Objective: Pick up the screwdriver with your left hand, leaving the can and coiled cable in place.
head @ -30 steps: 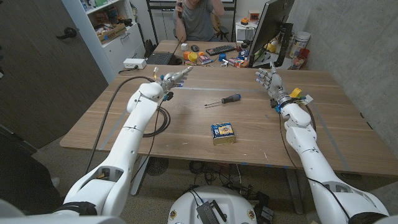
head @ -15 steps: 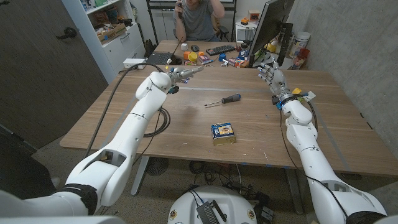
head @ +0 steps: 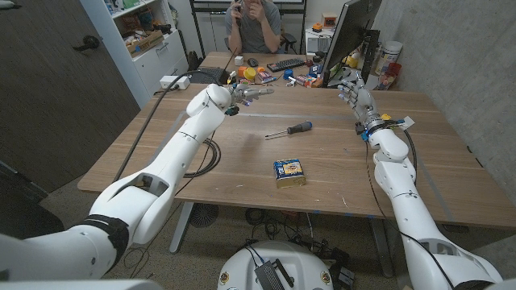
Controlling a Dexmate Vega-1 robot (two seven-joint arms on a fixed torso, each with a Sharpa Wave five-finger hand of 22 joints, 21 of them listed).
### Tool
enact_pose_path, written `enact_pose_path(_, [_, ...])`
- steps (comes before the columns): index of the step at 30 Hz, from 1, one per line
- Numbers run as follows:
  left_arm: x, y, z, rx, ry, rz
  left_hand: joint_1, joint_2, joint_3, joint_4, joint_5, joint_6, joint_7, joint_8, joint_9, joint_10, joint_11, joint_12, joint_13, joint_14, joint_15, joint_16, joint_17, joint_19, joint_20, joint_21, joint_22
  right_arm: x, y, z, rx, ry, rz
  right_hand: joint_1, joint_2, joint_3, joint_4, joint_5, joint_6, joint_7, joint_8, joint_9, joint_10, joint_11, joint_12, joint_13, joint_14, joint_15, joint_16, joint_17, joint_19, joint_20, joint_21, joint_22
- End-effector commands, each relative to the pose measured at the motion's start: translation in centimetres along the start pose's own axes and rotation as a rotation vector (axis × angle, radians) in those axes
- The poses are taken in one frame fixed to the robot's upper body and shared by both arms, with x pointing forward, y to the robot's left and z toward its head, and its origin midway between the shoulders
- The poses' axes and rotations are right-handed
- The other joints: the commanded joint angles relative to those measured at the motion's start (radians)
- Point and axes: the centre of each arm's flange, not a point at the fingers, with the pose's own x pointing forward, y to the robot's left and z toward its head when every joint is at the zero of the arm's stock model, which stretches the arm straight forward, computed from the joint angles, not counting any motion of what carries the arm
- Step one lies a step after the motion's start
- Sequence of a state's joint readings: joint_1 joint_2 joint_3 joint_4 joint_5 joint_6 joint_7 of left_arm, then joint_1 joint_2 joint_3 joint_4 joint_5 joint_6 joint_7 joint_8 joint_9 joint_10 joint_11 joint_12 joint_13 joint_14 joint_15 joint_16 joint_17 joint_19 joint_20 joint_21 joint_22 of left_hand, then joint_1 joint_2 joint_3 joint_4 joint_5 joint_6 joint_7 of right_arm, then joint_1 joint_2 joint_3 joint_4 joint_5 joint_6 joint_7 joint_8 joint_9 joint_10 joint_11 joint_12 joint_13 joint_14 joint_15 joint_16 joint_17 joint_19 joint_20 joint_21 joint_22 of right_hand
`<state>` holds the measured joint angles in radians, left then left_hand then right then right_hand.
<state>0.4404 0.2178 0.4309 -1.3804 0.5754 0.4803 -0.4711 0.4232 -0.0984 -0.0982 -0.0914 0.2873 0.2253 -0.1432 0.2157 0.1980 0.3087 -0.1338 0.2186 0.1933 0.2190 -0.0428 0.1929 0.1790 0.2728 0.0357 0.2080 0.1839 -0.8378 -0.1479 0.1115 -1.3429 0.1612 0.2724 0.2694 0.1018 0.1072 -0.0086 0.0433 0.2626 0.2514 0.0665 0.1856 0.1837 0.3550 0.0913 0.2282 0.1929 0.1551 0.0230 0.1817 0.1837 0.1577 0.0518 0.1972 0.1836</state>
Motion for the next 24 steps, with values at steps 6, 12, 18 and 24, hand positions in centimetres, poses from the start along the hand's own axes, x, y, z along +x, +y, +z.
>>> enact_pose_path(6, [3.5,-1.8,4.2,0.156,-0.037,-0.07,0.007,-0.012,-0.006,-0.009,0.009,0.008,-0.006,0.006,0.002,0.007,0.002,0.003,0.006,0.008,-0.042,0.005,0.006,0.006,0.002,0.001,0.003,-1.3,-0.6,1.8,-0.049,-0.04,0.001,0.023,0.018,0.014,-0.004,0.003,-0.011,0.011,0.004,0.005,-0.014,0.012,-0.004,0.004,-0.022,0.008,-0.005,0.002,-0.015,-0.003,-0.003,0.002])
enact_pose_path(12, [4.3,-3.0,5.4,0.193,-0.054,-0.091,0.008,-0.019,-0.011,-0.011,0.011,0.003,-0.01,0.004,0.002,0.007,-0.004,0.002,0.006,0.008,-0.043,0.005,0.007,0.005,0.002,0.001,0.004,-1.7,-0.4,2.0,-0.062,-0.036,0.005,0.029,0.019,0.018,-0.007,0.0,-0.029,0.015,-0.001,0.004,-0.033,0.016,-0.011,0.003,-0.037,0.013,-0.006,0.002,-0.019,-0.004,-0.002,0.002])
enact_pose_path(18, [4.5,-4.5,7.2,0.382,-0.044,-0.072,0.01,-0.023,-0.015,-0.013,0.013,-0.006,-0.016,0.0,0.002,0.005,-0.006,0.001,0.006,0.006,-0.044,0.005,0.007,0.005,0.001,0.001,0.004,-1.7,-0.6,2.3,-0.09,-0.045,0.004,0.032,0.019,0.021,-0.009,-0.004,-0.051,0.023,-0.006,0.004,-0.059,0.021,-0.019,0.003,-0.049,0.019,-0.006,0.002,-0.024,-0.004,-0.002,0.003])
enact_pose_path(24, [4.4,-5.3,8.6,0.458,-0.059,-0.068,0.01,-0.026,-0.019,-0.013,0.016,-0.006,-0.018,-0.001,0.002,0.011,-0.013,0.002,0.007,0.004,-0.052,0.004,0.008,0.003,0.001,0.0,0.005,-1.6,-1.1,2.3,-0.12,-0.055,0.003,0.033,0.019,0.022,-0.01,-0.008,-0.071,0.028,-0.008,0.004,-0.083,0.028,-0.026,0.003,-0.065,0.025,-0.007,0.002,-0.033,-0.001,-0.003,0.002])
